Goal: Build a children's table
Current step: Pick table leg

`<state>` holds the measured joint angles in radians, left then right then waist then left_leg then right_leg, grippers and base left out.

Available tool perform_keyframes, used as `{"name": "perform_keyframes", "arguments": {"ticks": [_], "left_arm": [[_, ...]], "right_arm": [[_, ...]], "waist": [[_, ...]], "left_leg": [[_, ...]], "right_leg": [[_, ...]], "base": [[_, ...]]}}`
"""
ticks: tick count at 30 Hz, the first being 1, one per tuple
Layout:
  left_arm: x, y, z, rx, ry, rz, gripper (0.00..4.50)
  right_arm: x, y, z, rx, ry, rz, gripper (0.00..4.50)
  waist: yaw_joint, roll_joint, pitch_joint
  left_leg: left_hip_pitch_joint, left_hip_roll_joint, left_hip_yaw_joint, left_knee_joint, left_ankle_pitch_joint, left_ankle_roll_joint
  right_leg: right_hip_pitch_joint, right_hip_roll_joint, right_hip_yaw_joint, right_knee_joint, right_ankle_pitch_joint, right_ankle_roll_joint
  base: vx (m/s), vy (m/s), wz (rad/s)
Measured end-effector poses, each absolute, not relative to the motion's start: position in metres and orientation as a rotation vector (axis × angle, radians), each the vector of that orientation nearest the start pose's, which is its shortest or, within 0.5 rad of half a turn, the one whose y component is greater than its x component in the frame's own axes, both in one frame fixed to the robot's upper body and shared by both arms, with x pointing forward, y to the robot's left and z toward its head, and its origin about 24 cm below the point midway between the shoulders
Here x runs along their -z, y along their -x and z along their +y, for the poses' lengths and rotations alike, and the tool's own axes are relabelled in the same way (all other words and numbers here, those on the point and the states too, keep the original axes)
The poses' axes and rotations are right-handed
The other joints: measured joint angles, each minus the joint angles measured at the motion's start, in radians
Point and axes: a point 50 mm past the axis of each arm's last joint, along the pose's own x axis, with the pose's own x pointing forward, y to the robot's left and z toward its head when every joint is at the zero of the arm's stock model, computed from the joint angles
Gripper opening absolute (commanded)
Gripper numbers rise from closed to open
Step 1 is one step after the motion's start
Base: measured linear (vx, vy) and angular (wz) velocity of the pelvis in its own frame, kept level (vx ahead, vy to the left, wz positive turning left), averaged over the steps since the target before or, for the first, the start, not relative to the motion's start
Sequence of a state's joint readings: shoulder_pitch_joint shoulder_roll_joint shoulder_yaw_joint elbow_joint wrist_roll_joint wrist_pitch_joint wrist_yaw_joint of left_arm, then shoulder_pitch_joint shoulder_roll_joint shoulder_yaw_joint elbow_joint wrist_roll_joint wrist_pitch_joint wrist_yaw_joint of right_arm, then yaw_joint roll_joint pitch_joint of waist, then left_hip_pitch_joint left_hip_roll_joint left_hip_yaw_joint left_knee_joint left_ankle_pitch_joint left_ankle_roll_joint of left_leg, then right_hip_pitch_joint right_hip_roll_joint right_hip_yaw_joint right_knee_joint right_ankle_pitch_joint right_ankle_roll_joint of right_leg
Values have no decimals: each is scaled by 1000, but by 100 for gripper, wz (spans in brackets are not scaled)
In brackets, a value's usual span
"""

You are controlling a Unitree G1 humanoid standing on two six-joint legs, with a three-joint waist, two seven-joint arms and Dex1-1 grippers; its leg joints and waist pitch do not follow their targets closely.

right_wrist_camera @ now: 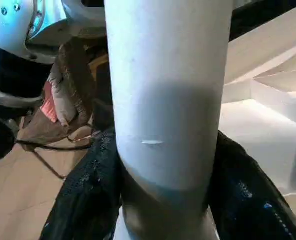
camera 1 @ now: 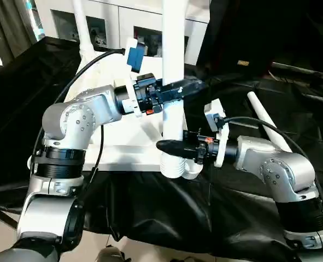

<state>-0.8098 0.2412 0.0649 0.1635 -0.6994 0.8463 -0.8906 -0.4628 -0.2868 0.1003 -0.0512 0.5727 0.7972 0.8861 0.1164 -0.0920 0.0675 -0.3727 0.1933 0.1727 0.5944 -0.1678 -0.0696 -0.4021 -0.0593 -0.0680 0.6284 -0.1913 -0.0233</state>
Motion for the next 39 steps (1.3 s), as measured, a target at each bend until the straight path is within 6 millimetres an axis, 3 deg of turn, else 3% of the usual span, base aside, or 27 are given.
{"name": "perform_keyframes", "arguments": {"ticks": [4, 6, 12, 13, 21, 26, 29, 32, 39], "left_arm": [[-198, -338, 89, 1136, 359, 85, 263], [-195, -342, 86, 1052, 337, 100, 295], [-182, -346, 73, 887, 383, 124, 298], [-175, -347, 70, 844, 389, 146, 262], [-166, -351, 65, 677, 393, 157, 209], [-166, -353, 67, 646, 392, 148, 197], [-168, -353, 69, 645, 378, 130, 192], [-169, -354, 74, 650, 350, 115, 190], [-187, -340, 88, 992, 348, 47, 189]], "right_arm": [[-114, -298, -90, -1106, -270, 290, 193], [-110, -304, -89, -1035, -268, 294, 193], [-106, -314, -89, -903, -243, 298, 193], [-105, -316, -87, -885, -242, 298, 193], [-104, -323, -81, -822, -214, 299, 193], [-105, -324, -79, -815, -208, 288, 192], [-106, -324, -79, -825, -212, 278, 261], [-109, -322, -78, -872, -224, 260, 270], [-124, -299, -105, -1122, -242, 226, 276]], "waist": [[-1, -3, -1], [0, -4, -1], [-1, -5, 0], [-1, -6, -1], [-6, -13, 1], [-2, -14, 1], [-3, -14, 0], [-4, -14, 0], [0, -14, 0]], "left_leg": [[0, 0, 0, 0, 1, -1], [0, 0, 0, 0, 0, -1], [-1, 0, 0, 0, 0, -1], [-1, 0, 0, 0, 0, -1], [-1, 0, 0, 0, 0, -1], [-1, 0, 0, 0, 0, -1], [-1, 0, 0, 0, 0, -1], [-1, 0, 0, 0, 0, -1], [-1, 0, 0, 0, 0, 1]], "right_leg": [[0, 0, 0, 0, 0, 0], [0, 0, 0, 0, 0, 0], [0, 0, 0, 0, 0, 0], [0, 0, 0, 0, 0, 0], [0, 0, 0, 0, 0, 1], [0, 0, 0, 0, 0, 1], [0, 0, 0, 0, 1, 1], [0, 0, 0, 0, 1, 1], [0, 0, 0, -1, 1, 2]], "base": [[0, 0, 0], [0, 0, 0], [0, 0, 0], [0, 0, 0], [0, 0, 0], [0, 0, 0], [0, 0, 0], [0, 0, 0], [0, 0, 0]]}}
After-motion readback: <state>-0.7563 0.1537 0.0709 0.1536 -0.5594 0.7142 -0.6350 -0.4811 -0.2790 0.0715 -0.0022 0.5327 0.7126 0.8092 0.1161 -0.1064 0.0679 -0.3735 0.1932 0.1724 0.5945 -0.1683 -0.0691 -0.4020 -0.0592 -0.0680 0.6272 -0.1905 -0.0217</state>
